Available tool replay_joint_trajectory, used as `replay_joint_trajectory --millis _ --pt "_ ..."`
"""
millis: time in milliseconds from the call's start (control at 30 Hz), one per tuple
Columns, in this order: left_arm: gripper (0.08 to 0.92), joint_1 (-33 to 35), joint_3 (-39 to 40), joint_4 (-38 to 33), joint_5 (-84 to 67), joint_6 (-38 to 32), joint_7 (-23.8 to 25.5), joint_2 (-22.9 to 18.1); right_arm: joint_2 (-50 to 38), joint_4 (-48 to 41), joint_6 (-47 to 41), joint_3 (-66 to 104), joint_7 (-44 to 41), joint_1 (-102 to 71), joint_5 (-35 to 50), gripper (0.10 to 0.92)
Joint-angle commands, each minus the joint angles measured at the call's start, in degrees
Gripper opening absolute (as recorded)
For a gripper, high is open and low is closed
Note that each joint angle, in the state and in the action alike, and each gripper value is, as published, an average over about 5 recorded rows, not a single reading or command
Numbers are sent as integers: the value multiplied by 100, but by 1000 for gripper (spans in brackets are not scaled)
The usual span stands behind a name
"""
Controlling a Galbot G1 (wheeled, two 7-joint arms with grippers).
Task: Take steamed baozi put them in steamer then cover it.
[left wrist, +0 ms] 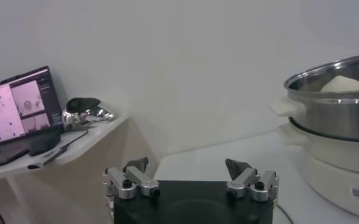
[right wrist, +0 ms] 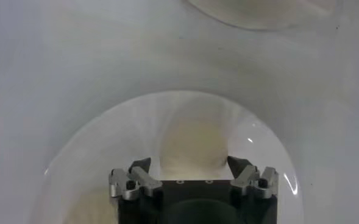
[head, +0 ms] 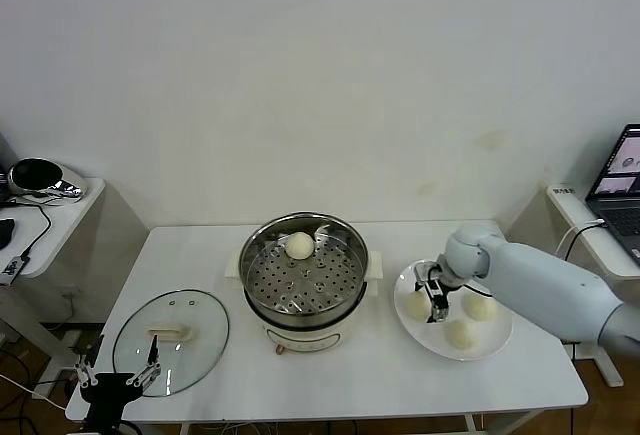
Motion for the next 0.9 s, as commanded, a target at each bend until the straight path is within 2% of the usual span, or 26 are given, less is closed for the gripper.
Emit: replay_joint_trajectory --millis 33,333,533,700,900 --pt "823 4 3 -10 6 0 -1 -4 81 -136 20 105 51 -132 -59 719" --pt "823 48 0 -69 10 -12 -5 -24 -78 116 -46 14 -85 161 -33 609" --pt "823 48 11 -103 10 -14 -5 -30 -284 444 -127 -151 -180 650 172 564" --pt "823 39 14 -96 6 -9 -2 -13 -602 839 -215 -510 -337 1610 621 560" --pt "823 0 83 -101 10 10 7 10 -592 1139 -608 -1157 -380 3121 1614 564"
